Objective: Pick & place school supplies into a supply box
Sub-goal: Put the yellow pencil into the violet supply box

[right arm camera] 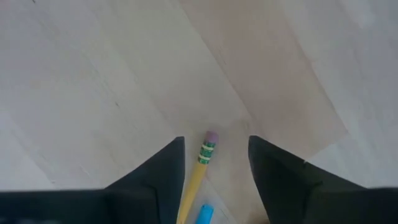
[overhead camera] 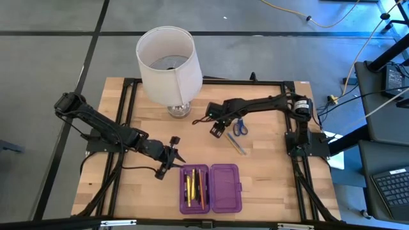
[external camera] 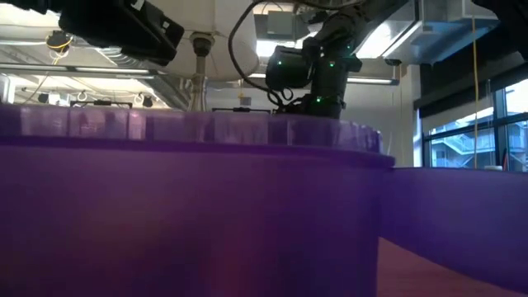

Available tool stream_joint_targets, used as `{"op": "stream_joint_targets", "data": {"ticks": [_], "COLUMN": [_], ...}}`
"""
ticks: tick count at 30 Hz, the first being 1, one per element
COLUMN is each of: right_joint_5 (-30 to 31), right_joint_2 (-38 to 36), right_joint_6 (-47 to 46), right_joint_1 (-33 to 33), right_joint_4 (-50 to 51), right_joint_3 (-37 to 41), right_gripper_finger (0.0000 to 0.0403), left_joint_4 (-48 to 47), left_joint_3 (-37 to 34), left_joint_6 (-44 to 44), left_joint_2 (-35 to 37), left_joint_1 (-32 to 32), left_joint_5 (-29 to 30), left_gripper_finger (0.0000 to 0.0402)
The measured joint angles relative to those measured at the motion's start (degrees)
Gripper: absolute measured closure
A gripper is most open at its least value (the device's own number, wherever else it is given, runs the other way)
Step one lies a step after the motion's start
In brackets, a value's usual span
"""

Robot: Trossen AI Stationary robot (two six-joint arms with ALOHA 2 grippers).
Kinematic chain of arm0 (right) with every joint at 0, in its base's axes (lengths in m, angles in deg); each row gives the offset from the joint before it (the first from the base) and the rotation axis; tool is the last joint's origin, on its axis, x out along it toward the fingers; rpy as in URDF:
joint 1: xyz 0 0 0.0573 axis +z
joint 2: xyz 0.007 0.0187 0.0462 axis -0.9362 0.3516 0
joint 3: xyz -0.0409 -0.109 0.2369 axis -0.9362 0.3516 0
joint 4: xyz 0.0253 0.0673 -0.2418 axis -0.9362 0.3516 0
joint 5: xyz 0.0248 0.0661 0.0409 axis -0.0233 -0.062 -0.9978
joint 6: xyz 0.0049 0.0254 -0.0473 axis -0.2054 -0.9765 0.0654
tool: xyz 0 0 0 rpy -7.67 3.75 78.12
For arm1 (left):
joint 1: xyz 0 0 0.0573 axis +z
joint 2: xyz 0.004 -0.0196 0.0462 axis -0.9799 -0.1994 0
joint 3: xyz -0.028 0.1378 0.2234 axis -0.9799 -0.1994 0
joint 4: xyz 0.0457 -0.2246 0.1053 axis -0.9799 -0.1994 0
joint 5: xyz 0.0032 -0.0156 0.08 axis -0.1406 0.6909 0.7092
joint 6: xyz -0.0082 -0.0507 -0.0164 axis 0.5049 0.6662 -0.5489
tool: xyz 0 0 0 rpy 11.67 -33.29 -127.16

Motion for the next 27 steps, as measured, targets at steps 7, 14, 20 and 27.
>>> {"op": "stream_joint_targets", "data": {"ticks": [7, 14, 20, 27], "right_joint_5": [-0.9, -1.0, -1.0, 0.6], "right_joint_2": [1.5, 2.8, 3.1, 3.7], "right_joint_6": [0.2, 0.2, -0.7, 1.2], "right_joint_1": [0.0, 0.0, 0.0, 0.2], "right_joint_4": [-0.1, -0.6, -0.9, -1.1], "right_joint_3": [0.0, 0.0, 0.0, 0.1], "right_gripper_finger": [0.0223, 0.0223, 0.0231, 0.0268], "left_joint_4": [0.2, 0.2, 0.2, 0.2], "left_joint_3": [-0.5, -0.5, -0.5, -0.5], "left_joint_6": [0.0, 0.0, 0.0, 0.0], "left_joint_2": [0.0, 0.0, 0.0, 0.0], "left_joint_1": [0.1, 0.1, 0.1, 0.1], "left_joint_5": [1.8, 1.8, 1.8, 1.9], "left_gripper_finger": [0.0310, 0.0312, 0.0311, 0.0311]}}
